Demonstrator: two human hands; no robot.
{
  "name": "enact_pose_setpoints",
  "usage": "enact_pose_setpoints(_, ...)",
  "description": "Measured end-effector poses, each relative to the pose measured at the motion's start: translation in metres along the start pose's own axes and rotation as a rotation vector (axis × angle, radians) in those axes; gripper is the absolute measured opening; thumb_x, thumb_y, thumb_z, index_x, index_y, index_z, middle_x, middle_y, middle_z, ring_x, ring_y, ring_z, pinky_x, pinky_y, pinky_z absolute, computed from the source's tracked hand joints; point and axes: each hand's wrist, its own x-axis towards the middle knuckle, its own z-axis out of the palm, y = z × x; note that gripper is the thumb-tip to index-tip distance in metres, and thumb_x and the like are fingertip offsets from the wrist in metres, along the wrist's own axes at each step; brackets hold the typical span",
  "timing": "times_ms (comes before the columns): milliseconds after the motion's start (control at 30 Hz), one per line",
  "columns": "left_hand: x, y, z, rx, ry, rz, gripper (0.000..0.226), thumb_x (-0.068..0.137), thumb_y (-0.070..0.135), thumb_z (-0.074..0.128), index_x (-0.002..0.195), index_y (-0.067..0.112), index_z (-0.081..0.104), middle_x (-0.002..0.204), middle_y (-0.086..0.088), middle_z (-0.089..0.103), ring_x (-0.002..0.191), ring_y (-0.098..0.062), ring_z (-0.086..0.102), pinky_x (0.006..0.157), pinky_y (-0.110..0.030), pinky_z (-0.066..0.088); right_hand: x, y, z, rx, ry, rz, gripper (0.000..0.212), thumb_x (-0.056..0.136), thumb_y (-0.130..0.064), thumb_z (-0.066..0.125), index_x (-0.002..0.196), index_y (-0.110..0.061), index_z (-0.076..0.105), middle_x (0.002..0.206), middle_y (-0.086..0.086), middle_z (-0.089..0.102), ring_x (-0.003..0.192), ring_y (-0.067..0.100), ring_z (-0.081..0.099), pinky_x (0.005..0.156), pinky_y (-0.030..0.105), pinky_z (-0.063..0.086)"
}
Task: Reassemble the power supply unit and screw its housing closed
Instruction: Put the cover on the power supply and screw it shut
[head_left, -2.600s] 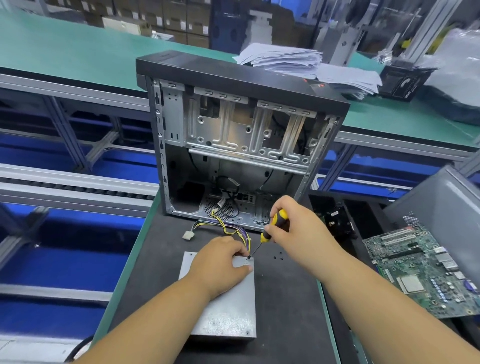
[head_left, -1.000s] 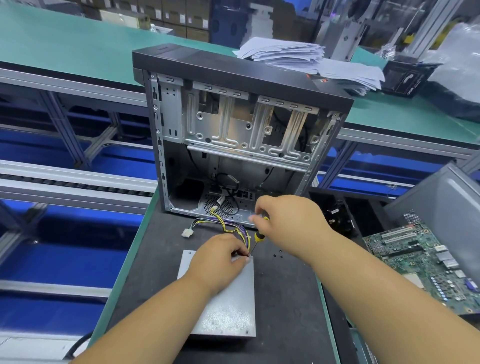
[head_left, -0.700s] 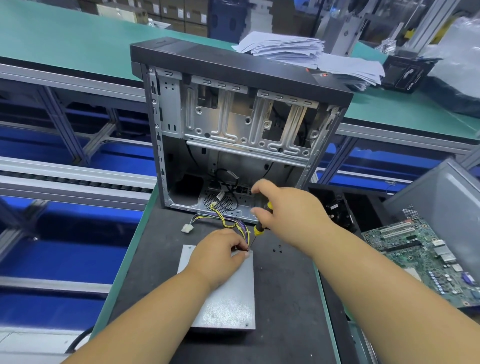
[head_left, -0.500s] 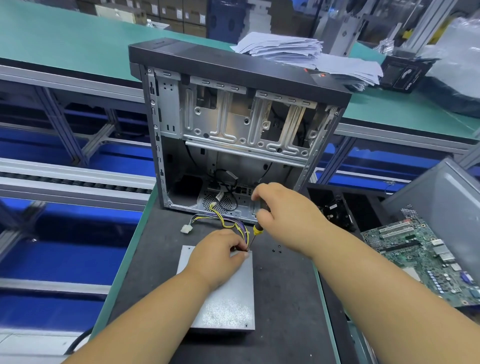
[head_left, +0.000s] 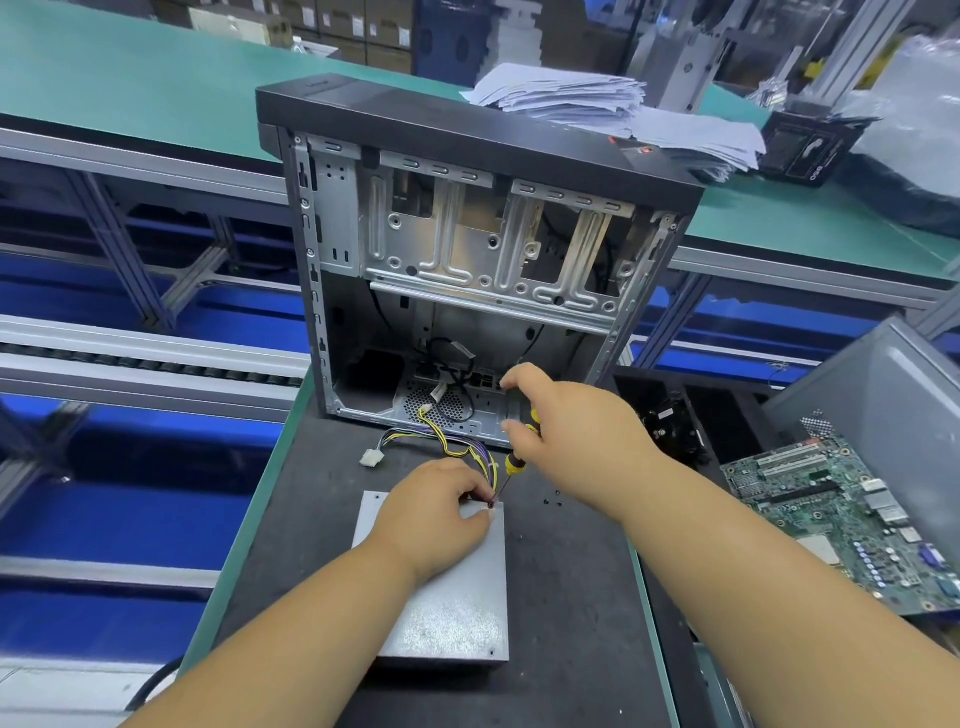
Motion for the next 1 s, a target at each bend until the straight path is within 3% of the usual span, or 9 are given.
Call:
enact_pose_setpoints(100,-0.0009,-0.0004,-0.0001,-0.002,0.002,-0.007,0.007,0.079,0.03,0.068,0.086,0.031,0.069,0.088,0.017,0.061,0.092,-0.001,0.052,0.081,-0.026,0.047,-0.0004,0.0001,-0.0001,-0.053,-0.012,0.02,0.034,0.099,-0.046,0.042,0.128,-0.027,0.046,0.079,-0.006,0.06,0.078,0.022,0.059,0.06,0.032,0.044)
enact_pose_setpoints(233,-0.0006,-0.0005,0.0002,-0.005,0.001,-0.007,0.007,0.079,0.031,0.068,0.085,0.032,0.069,0.088,0.017,0.061,0.092,-0.001,0.052,0.082,-0.026,0.047,0.0008,0.0009,-0.0046,0.121,-0.058,-0.038,0.043,0.092,-0.029,0.049,0.134,-0.028,0.043,0.106,-0.006,0.056,0.084,0.019,0.052,0.063,0.032,0.036)
enact_pose_setpoints(400,-0.0001,0.0,-0.0002,0.001,-0.001,-0.009,0.007,0.079,0.032,0.068,0.086,0.032,0.068,0.089,0.017,0.061,0.092,-0.001,0.051,0.082,-0.026,0.047,0.0009,0.0007,-0.0048,-0.06,-0.02,-0.019,0.032,0.098,-0.048,0.045,0.124,-0.03,0.049,0.075,-0.008,0.056,0.077,0.02,0.057,0.062,0.032,0.045)
enact_pose_setpoints(567,-0.0005,0.0004,-0.0008,0.003,-0.008,-0.01,0.008,0.079,0.031,0.068,0.087,0.032,0.068,0.089,0.016,0.061,0.092,-0.002,0.052,0.083,-0.027,0.047,0.0002,-0.0007,-0.0043,0.105,-0.068,-0.043,0.037,0.094,-0.032,0.045,0.131,-0.027,0.045,0.111,-0.005,0.059,0.084,0.019,0.053,0.064,0.033,0.041)
enact_pose_setpoints(633,0.0,0.0008,-0.0011,0.006,-0.011,-0.011,0.008,0.079,0.031,0.067,0.087,0.032,0.068,0.09,0.015,0.061,0.092,-0.002,0.052,0.083,-0.028,0.047,0.0002,-0.0011,-0.0054,0.132,-0.067,-0.078,0.042,0.094,-0.029,0.049,0.135,-0.03,0.041,0.1,-0.008,0.056,0.079,0.018,0.05,0.063,0.033,0.04)
enact_pose_setpoints(733,-0.0002,0.0008,-0.0009,0.015,-0.011,-0.016,0.008,0.079,0.032,0.067,0.088,0.033,0.068,0.09,0.016,0.06,0.093,-0.001,0.052,0.083,-0.027,0.047,-0.0022,-0.0019,-0.0032,-0.037,-0.01,-0.04,0.04,0.099,-0.047,0.043,0.137,-0.032,0.04,0.073,-0.008,0.052,0.077,0.021,0.058,0.061,0.033,0.046)
enact_pose_setpoints(800,-0.0007,0.0006,-0.0008,0.015,-0.009,-0.021,0.008,0.079,0.032,0.067,0.087,0.034,0.068,0.089,0.017,0.06,0.093,-0.001,0.052,0.083,-0.026,0.047,-0.0039,-0.002,-0.0007,-0.057,-0.002,-0.015,0.042,0.1,-0.05,0.038,0.137,-0.031,0.041,0.076,-0.008,0.054,0.079,0.022,0.06,0.059,0.032,0.044)
enact_pose_setpoints(933,-0.0006,0.0009,-0.0006,0.011,-0.004,-0.022,0.008,0.079,0.032,0.067,0.087,0.033,0.068,0.088,0.016,0.06,0.091,-0.001,0.051,0.082,-0.027,0.047,-0.0027,-0.0008,-0.0007,0.144,-0.026,-0.043,0.053,0.092,-0.029,0.048,0.142,-0.03,0.033,0.096,-0.008,0.053,0.074,0.018,0.049,0.054,0.031,0.034)
enact_pose_setpoints(1000,-0.0005,0.0007,-0.0007,0.011,-0.008,-0.025,0.008,0.079,0.032,0.067,0.087,0.033,0.068,0.089,0.015,0.06,0.091,-0.001,0.052,0.082,-0.028,0.047,-0.0024,-0.0012,-0.0006,0.09,-0.007,-0.056,0.05,0.094,-0.032,0.05,0.141,-0.032,0.035,0.083,-0.009,0.053,0.072,0.019,0.051,0.057,0.032,0.04)
